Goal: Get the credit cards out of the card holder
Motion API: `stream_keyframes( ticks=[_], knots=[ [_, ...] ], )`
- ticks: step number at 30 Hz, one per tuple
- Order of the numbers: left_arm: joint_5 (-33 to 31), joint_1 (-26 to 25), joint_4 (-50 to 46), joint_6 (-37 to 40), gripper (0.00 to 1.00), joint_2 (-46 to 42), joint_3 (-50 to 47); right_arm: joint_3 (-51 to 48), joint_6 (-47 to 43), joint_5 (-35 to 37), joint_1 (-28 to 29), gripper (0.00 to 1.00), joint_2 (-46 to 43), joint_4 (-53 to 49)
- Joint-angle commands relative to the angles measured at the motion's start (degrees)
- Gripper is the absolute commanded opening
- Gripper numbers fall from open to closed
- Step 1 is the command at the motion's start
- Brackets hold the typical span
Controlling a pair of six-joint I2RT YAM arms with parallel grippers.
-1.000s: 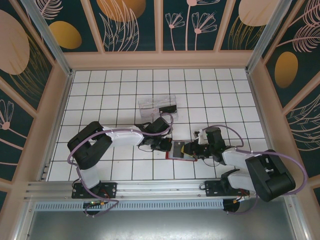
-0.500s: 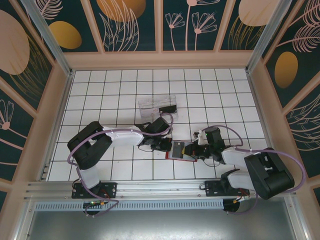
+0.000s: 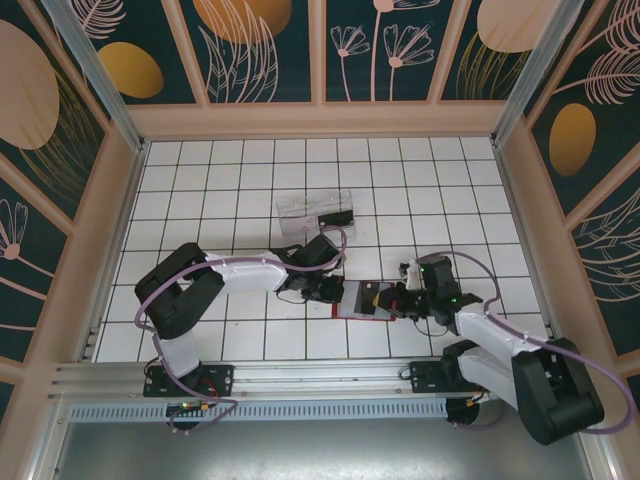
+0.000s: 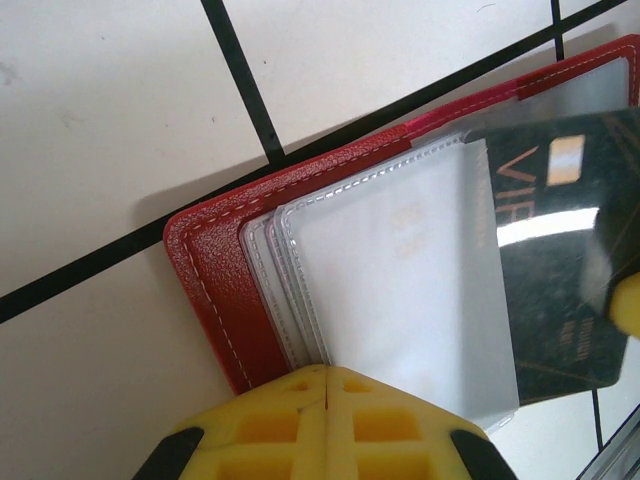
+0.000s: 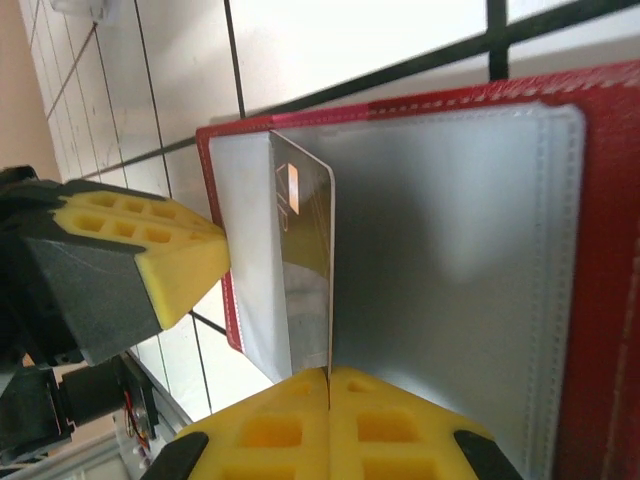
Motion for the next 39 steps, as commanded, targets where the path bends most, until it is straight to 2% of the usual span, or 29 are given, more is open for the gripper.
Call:
stream_keyframes(
  ticks=[1, 9, 19, 22, 27, 30, 35, 39],
  knots=[
    [-2.2, -0.1, -5.3, 1.5, 0.00, 2.4, -0.5, 2.6, -0.5, 3.7, -0.9, 0.00, -3.5, -8.0],
    [-5.6, -0.1, -6.6, 1.8, 0.00, -0.4, 2.1, 9.0, -1.0, 7.8, -1.6, 0.00, -10.4, -17.6],
    [-14.1, 0.2, -8.9, 1.9, 0.00, -11.3, 5.1, 17.2, -7.3, 12.9, -0.9, 0.00, -9.1, -15.0],
    [-14.8, 1.2, -8.9, 2.0, 0.00, -14.2, 4.6, 21.5, -15.4, 14.7, 0.8, 0.00, -5.8, -15.7],
    [-10.9, 5.5, -3.8, 1.0, 0.00, -20.4, 0.2, 31.7, -32.3, 23.3, 4.9, 0.00, 3.3, -20.7],
    [-12.5, 6.8, -5.7, 2.9, 0.00, -21.6, 0.1, 37.5, -42.0, 25.2, 6.5, 0.00, 8.1, -21.7],
    [-14.5, 10.1, -8.2, 6.9, 0.00, -24.2, -2.2, 46.7, -67.6, 27.0, 11.0, 0.00, 15.5, -27.8],
    [-14.8, 14.1, -9.1, 10.0, 0.00, -27.0, -4.0, 52.7, -84.1, 28.0, 14.0, 0.00, 19.2, -33.6]
  ],
)
